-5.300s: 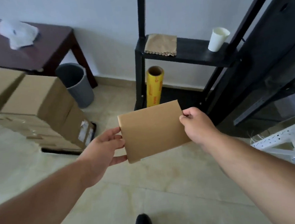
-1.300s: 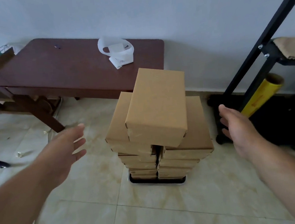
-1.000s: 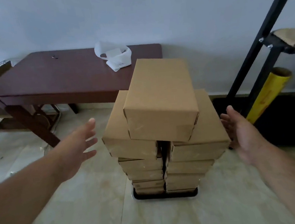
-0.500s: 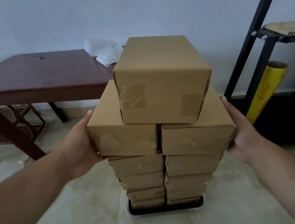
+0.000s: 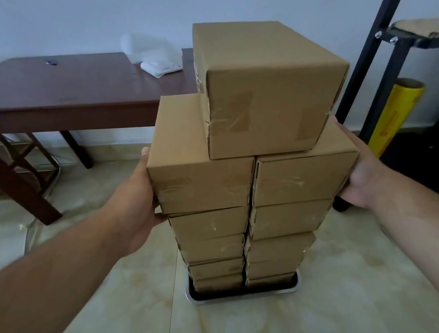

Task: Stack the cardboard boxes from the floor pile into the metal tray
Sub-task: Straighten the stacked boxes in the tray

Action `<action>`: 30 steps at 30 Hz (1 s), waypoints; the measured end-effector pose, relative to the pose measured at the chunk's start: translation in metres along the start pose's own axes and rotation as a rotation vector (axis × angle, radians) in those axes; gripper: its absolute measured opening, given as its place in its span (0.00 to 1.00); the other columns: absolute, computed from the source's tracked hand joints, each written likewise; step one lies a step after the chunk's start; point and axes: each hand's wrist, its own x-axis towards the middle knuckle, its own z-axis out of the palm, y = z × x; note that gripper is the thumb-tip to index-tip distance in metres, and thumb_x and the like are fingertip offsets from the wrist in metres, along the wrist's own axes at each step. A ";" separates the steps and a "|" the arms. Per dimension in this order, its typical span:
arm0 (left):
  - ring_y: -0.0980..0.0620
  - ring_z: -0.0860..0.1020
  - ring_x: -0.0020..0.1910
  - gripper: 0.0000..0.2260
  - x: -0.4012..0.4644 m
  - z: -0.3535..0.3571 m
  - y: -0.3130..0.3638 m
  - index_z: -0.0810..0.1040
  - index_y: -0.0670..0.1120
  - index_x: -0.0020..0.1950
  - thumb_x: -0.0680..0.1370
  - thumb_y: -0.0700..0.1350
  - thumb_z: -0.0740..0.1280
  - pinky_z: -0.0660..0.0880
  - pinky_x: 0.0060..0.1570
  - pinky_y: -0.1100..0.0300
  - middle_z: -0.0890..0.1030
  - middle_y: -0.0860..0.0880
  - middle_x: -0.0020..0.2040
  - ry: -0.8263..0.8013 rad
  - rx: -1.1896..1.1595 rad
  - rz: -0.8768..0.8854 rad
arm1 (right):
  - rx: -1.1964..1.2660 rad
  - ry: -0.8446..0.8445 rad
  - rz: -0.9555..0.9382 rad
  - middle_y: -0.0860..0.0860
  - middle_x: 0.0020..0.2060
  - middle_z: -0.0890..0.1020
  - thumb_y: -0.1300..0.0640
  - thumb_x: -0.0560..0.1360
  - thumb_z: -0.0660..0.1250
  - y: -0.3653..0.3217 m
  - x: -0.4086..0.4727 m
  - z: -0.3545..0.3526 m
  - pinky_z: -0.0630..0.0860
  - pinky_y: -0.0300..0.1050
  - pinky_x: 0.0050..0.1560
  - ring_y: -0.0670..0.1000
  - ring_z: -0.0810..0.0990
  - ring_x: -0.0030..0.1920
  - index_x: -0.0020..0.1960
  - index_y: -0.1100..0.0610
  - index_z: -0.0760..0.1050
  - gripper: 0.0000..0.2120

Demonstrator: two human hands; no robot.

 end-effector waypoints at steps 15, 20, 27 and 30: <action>0.49 0.78 0.70 0.29 -0.004 0.007 -0.012 0.82 0.63 0.67 0.82 0.71 0.46 0.67 0.73 0.38 0.85 0.54 0.64 0.022 -0.005 0.036 | -0.087 -0.023 0.034 0.60 0.66 0.80 0.24 0.76 0.54 0.030 -0.007 -0.041 0.66 0.63 0.72 0.62 0.76 0.69 0.66 0.48 0.82 0.36; 0.50 0.78 0.69 0.30 -0.007 0.008 -0.023 0.83 0.64 0.65 0.79 0.74 0.48 0.66 0.73 0.36 0.85 0.55 0.63 -0.012 -0.024 0.017 | -0.066 -0.016 0.041 0.52 0.56 0.87 0.31 0.81 0.54 0.037 -0.017 -0.032 0.73 0.61 0.65 0.57 0.81 0.63 0.54 0.41 0.86 0.25; 0.50 0.80 0.66 0.27 -0.013 0.013 -0.031 0.86 0.64 0.59 0.80 0.72 0.50 0.72 0.67 0.40 0.86 0.54 0.61 -0.007 -0.047 0.011 | -0.057 -0.058 0.049 0.48 0.56 0.87 0.35 0.82 0.55 0.041 -0.023 -0.028 0.73 0.62 0.66 0.55 0.81 0.63 0.56 0.38 0.84 0.19; 0.51 0.80 0.67 0.28 -0.013 0.013 -0.031 0.84 0.63 0.64 0.79 0.73 0.51 0.73 0.64 0.42 0.86 0.55 0.63 -0.006 -0.051 0.021 | -0.056 -0.067 0.041 0.47 0.58 0.86 0.35 0.81 0.56 0.043 -0.023 -0.026 0.72 0.63 0.68 0.55 0.80 0.64 0.60 0.38 0.82 0.19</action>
